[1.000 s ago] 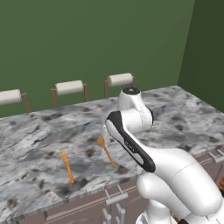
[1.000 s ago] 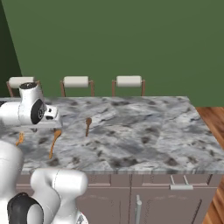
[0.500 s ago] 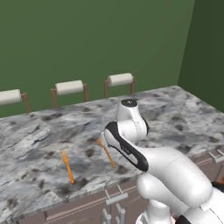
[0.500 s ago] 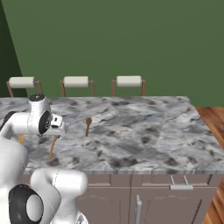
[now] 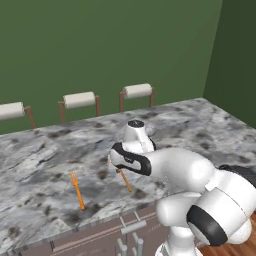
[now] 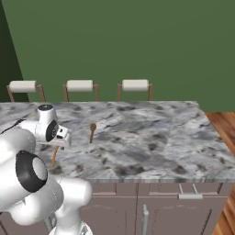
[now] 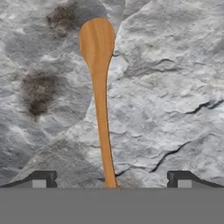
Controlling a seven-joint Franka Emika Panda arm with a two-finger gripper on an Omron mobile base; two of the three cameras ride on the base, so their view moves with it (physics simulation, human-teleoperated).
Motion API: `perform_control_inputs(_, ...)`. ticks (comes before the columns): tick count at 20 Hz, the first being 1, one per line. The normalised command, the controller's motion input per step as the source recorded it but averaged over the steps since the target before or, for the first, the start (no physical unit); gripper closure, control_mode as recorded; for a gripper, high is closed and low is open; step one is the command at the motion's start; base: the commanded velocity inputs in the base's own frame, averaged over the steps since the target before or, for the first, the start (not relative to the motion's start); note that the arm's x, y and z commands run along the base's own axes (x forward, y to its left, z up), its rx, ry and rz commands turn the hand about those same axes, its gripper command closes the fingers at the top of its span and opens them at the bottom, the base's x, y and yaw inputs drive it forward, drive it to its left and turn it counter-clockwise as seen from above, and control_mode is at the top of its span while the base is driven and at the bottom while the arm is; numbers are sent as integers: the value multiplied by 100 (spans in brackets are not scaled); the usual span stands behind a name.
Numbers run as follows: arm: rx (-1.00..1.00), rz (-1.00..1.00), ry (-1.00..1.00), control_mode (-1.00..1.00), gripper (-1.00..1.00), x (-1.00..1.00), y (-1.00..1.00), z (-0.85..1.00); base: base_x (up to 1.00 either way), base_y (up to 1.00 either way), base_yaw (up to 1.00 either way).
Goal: Organize the utensils by type. Pick up the wooden spoons from the counter and place them in the open cabinet. Then pick up the metallic utensils from the counter and place them in the open drawer.
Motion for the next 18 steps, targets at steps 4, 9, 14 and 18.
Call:
perform_control_inputs(4, -5, -1, 0, -100, -100, 24, 28, -27, 0, 0, 0)
perform_control_inputs(9, -13, 0, 0, -100, -100, 26, 11, -24, 0, 0, 0)
perform_control_inputs(14, -14, 0, 1, -100, -100, 25, 4, -29, 0, 0, 0)
perform_control_inputs(18, -3, 0, 2, -100, -100, 29, 0, -23, 0, 0, 0)
